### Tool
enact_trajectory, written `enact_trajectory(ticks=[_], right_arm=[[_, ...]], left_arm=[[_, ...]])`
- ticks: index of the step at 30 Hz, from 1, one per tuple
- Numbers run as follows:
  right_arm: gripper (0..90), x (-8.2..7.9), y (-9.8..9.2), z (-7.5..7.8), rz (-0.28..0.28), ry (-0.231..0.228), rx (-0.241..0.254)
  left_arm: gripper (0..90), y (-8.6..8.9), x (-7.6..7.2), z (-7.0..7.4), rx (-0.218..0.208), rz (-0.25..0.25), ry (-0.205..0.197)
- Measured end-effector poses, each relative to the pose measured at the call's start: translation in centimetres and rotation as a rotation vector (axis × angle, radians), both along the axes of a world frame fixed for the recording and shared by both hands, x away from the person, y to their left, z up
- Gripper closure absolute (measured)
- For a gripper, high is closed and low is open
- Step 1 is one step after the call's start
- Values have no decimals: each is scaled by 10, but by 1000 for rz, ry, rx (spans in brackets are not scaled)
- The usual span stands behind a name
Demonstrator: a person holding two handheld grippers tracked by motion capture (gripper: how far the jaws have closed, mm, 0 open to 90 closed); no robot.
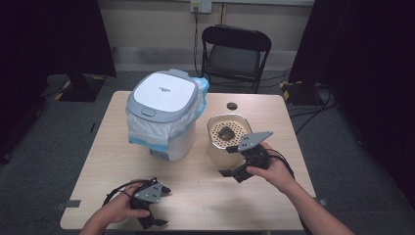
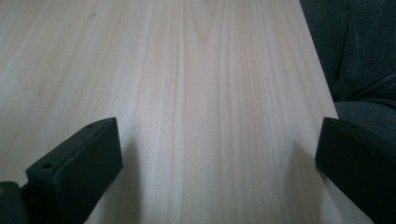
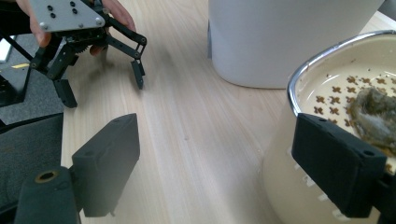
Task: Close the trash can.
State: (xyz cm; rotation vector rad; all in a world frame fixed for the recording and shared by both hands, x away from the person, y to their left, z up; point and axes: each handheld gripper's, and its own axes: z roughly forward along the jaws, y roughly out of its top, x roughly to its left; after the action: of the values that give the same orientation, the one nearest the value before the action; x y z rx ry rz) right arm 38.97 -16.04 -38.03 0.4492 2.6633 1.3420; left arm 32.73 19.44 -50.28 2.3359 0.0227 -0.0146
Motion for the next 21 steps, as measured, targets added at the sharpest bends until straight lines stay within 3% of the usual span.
enact_trajectory(ticks=[9, 21], right_arm=[[150, -10, -16, -15, 9, 38, 10], [150, -14, -26, -34, -3, 55, 5]], left_arm=[[0, 0, 0, 0, -2, 0, 1], [0, 0, 0, 0, -2, 0, 0]])
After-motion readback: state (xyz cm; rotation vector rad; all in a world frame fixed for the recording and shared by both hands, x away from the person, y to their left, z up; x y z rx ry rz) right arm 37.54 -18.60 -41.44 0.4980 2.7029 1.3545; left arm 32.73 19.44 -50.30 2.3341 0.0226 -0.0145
